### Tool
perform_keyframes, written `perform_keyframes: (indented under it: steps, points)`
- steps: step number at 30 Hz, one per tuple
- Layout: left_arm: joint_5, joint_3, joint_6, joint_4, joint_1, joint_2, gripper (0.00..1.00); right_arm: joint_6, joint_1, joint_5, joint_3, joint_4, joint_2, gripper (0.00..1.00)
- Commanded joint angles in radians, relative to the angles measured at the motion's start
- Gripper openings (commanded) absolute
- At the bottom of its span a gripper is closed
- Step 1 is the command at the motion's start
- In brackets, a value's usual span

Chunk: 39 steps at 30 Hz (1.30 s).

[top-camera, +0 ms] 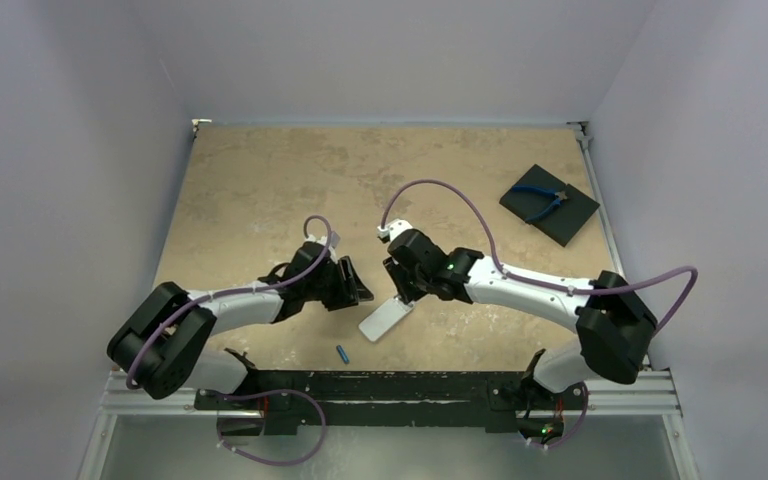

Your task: Load the batteries into the remote control

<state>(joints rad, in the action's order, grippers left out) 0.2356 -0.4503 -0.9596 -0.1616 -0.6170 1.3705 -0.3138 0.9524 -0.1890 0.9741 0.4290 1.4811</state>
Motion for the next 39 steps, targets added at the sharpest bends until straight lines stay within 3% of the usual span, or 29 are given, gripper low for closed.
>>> perform_keyframes:
  steps: [1,17,39]
  points:
    - [0.014,0.011,-0.023,-0.071,-0.028,0.014,0.46,-0.050,-0.004,-0.012,-0.039,-0.019,-0.054,0.37]
    - [-0.061,0.024,-0.080,-0.094,-0.170,0.022,0.45,-0.139,-0.004,0.036,-0.164,-0.110,-0.151,0.38]
    - [-0.117,0.033,-0.151,-0.142,-0.295,0.039,0.44,-0.180,-0.004,0.009,-0.201,-0.171,-0.148,0.38]
